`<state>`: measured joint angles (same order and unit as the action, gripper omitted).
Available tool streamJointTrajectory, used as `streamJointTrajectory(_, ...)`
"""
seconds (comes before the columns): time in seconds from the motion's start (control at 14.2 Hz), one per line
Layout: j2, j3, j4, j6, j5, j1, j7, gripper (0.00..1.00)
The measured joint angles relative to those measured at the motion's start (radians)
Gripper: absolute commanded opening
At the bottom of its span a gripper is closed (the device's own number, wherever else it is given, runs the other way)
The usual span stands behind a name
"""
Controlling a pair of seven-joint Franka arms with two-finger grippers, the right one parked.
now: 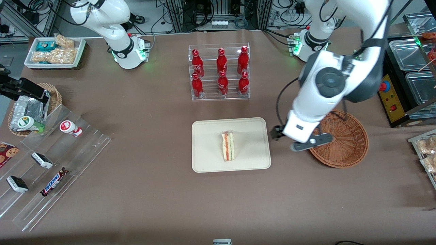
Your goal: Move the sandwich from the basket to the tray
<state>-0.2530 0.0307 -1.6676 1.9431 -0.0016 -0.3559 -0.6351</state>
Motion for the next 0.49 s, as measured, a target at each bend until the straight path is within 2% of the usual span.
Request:
streamJointTrajectory(0.21,0.086,-0.001,-0.077,-0.038,0.000,0.089,0.115,1.00)
streamJointTrajectory(0.49,0.167,-0.002,-0.092,-0.156,0.000,0.216,0.326,1.00)
